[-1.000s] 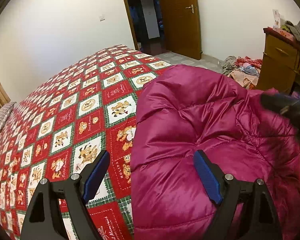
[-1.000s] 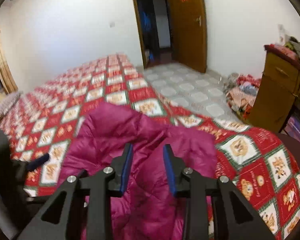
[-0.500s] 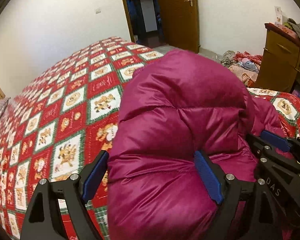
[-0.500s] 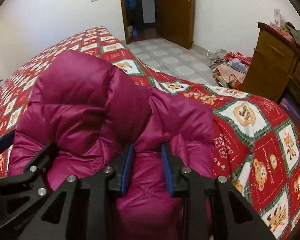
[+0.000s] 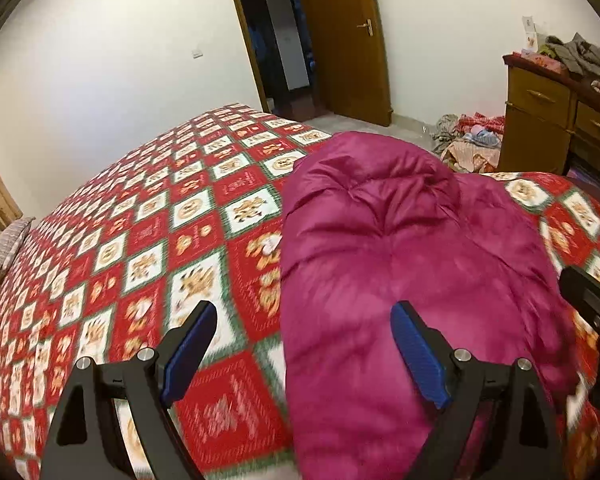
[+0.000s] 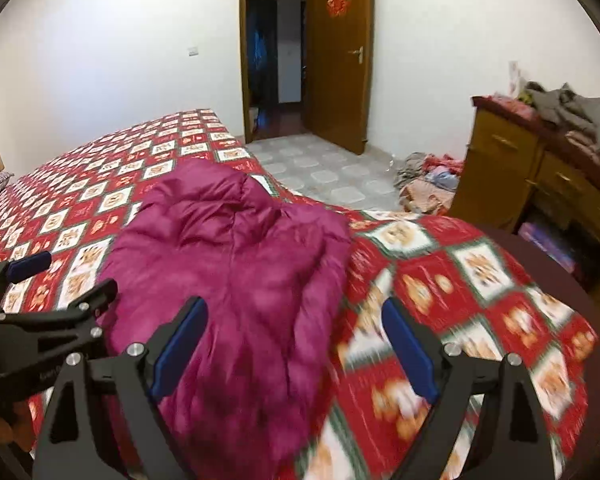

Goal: Fold large clothes

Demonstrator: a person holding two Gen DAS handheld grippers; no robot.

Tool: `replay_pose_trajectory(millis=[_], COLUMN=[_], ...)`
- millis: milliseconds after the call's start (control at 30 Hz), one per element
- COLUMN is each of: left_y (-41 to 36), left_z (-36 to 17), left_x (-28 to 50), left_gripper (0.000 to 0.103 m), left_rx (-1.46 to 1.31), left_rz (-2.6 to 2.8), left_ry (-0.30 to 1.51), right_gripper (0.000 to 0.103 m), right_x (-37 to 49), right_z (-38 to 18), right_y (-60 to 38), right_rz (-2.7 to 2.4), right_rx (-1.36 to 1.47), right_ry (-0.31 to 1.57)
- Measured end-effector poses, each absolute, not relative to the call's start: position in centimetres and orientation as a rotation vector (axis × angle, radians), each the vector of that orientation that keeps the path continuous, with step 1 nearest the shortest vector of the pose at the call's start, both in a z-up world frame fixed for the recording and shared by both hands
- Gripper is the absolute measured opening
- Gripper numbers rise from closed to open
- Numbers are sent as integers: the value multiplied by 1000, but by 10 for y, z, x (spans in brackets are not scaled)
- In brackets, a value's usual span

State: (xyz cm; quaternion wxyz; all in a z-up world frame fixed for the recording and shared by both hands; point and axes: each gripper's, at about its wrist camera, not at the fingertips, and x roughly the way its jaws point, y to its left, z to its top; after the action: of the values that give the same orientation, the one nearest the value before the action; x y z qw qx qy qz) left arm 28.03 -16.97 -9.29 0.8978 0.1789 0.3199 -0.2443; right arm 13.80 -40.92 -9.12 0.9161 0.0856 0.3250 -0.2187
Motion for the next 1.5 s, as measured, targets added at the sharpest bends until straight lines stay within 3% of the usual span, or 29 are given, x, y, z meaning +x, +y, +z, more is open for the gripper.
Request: replay_pose_trajectory(millis=[700, 1500], left_y=[-44, -1], left_z=[-32, 36], left_x=[130, 55], left_gripper=[89, 95], left_rx=[215, 131], left_rz=[-466, -464], left_ry=[464, 255], right_gripper=[96, 102], right_x=[21, -42], right_z=[-46, 17], right_y=[-318, -293], right_rz=[-521, -512], right_rx=[226, 209], right_ry=[479, 231])
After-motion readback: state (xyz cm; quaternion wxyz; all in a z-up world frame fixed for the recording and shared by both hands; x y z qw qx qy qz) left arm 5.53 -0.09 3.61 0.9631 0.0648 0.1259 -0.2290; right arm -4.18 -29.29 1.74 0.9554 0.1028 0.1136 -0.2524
